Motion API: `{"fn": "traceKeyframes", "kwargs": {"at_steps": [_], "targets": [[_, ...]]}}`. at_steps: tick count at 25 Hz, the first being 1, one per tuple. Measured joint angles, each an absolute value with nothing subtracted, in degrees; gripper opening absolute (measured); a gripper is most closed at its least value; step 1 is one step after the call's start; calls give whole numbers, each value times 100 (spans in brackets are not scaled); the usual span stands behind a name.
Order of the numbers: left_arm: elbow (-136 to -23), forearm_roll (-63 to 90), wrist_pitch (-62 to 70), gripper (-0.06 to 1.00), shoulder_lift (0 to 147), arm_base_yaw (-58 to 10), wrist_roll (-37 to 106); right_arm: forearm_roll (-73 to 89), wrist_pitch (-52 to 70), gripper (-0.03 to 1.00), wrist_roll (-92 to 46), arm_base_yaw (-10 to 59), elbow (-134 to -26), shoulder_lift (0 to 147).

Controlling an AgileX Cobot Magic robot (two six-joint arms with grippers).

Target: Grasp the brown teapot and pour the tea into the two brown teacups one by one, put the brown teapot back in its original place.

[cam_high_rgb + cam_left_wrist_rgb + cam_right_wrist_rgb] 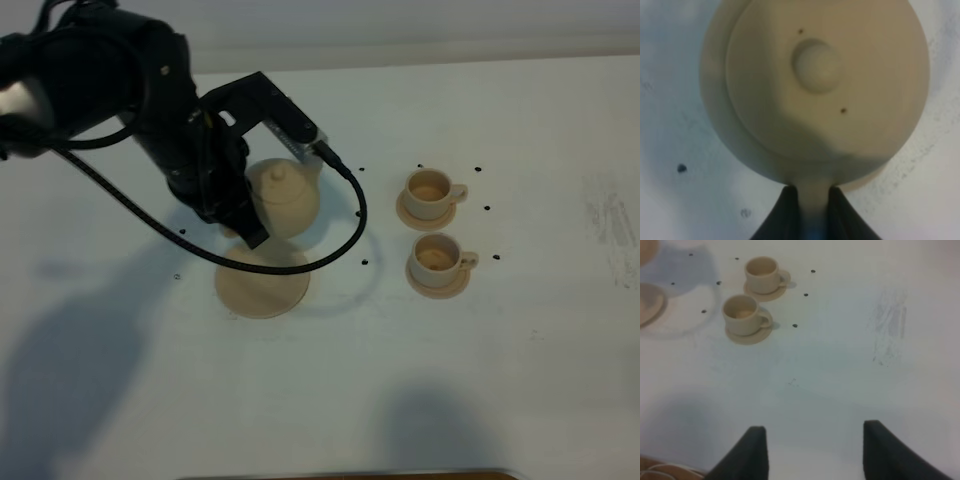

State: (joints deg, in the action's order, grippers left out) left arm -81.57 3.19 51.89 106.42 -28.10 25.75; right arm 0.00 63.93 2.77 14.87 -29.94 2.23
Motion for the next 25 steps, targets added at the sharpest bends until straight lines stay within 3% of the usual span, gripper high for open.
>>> {"fn": "traceKeyframes", "kwargs": {"at_steps": [18,25], "targets": [[-10447,399,5669,8,11967,-2911,4038,0,6393,44,282,1487,-2994,223],[-10844,214,5623,8,12409,-2993,4482,0,6393,44,277,1487,-2994,223]]}}
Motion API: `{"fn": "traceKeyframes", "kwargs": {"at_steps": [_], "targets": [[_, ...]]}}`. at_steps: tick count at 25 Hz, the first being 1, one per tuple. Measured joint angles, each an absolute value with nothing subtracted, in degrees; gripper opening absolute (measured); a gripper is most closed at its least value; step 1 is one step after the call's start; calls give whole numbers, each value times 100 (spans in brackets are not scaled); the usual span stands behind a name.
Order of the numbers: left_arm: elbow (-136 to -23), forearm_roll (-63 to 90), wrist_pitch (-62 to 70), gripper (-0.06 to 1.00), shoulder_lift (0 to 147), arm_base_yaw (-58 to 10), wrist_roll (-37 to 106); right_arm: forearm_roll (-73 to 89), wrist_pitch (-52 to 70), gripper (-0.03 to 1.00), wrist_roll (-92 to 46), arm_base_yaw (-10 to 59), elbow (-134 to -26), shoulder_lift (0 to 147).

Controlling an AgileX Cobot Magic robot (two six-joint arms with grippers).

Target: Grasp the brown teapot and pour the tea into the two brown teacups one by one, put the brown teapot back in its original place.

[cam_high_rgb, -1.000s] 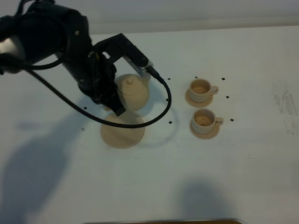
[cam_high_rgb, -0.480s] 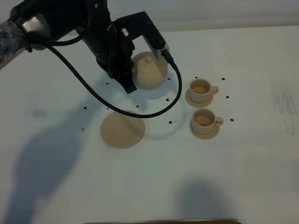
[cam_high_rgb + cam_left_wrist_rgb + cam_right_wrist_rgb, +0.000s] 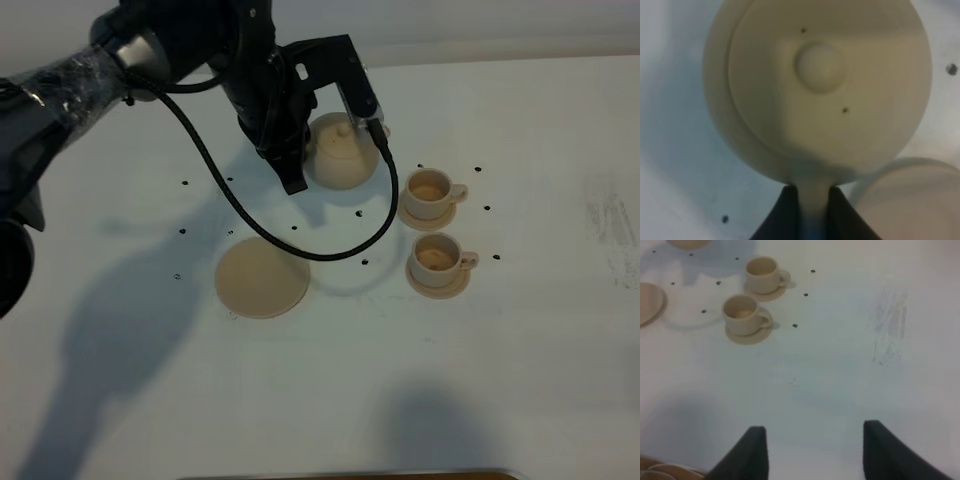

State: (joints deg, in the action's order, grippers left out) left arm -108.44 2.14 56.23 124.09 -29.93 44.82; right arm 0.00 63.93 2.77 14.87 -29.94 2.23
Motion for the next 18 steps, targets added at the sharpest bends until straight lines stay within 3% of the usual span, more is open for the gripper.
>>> {"fn": "traceKeyframes", "kwargs": {"at_steps": [18], "targets": [[-10916,-128,4996,8,12466,-3082,4522,0,6393,44,277,1487,-2994,223]]}}
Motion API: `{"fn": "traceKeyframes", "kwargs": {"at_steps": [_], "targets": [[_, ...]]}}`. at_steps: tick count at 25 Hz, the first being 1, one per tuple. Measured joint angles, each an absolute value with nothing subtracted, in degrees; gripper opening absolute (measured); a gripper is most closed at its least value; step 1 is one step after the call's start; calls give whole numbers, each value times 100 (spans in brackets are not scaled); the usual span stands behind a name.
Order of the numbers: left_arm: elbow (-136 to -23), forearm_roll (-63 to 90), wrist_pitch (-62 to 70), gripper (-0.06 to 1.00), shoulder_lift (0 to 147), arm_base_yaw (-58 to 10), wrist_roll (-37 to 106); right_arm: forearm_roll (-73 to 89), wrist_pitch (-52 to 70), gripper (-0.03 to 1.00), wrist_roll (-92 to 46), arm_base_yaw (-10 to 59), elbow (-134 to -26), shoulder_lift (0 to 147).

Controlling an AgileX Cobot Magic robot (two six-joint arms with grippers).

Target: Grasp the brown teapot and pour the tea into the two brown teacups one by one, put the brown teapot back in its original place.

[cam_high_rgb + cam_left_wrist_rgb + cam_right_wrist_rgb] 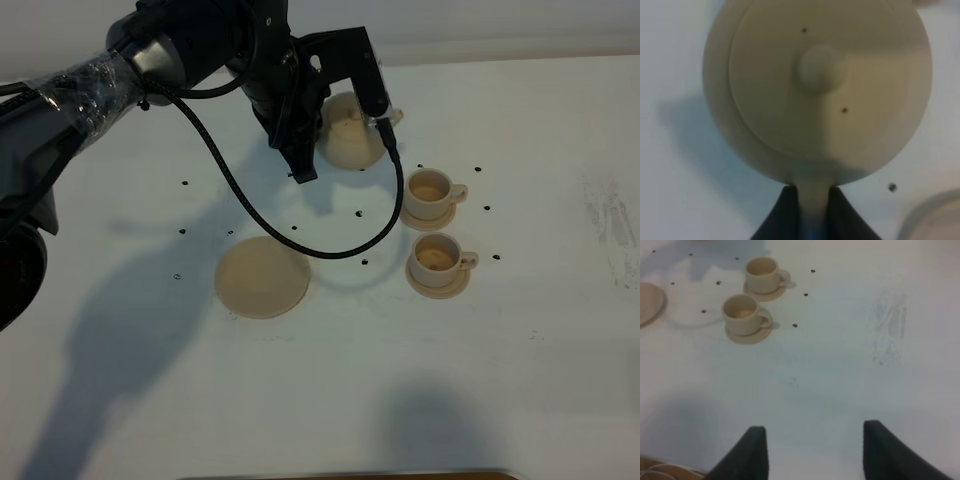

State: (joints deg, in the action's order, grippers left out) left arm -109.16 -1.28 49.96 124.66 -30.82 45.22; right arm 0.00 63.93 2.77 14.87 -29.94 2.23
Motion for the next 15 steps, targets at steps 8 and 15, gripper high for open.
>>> {"fn": "traceKeyframes", "kwargs": {"at_steps": [8,15], "targets": [[-11160,-152,4841,8,12826,-3106,4470,0,6393,44,277,1487,-2994,223],[-11453,-426,4818,8,13016,-3277,4334,0,6393,44,277,1487,-2994,223]]}}
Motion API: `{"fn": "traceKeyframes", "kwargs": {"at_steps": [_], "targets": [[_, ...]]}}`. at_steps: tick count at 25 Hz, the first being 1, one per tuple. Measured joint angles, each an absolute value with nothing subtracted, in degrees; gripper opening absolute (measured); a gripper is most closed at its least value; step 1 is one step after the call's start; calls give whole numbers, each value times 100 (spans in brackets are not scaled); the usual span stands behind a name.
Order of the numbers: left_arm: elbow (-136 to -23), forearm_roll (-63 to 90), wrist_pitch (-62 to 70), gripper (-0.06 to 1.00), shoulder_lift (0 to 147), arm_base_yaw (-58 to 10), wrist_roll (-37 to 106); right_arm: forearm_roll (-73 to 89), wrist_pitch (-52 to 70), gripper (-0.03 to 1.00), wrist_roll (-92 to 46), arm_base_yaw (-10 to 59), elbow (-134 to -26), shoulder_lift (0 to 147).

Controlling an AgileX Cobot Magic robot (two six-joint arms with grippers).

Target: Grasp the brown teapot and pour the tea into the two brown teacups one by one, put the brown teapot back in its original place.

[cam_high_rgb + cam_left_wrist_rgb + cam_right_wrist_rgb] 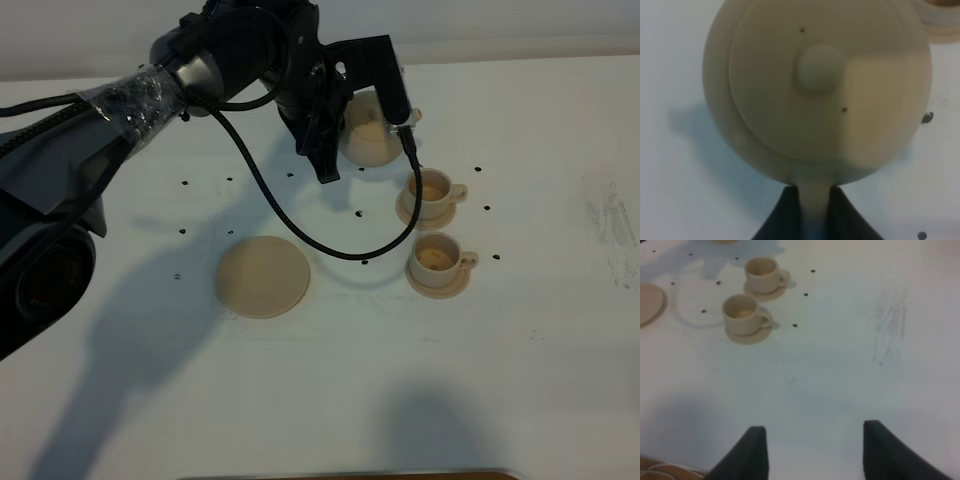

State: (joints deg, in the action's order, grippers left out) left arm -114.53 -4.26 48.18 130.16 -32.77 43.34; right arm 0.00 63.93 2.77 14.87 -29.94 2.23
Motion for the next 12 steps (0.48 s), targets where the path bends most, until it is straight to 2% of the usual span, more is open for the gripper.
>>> {"fn": "traceKeyframes", "kwargs": {"at_steps": [12], "targets": [[-11453,-904,4823,8,13018,-3530,3941,0,6393,44,277,1487,-2994,223]]}}
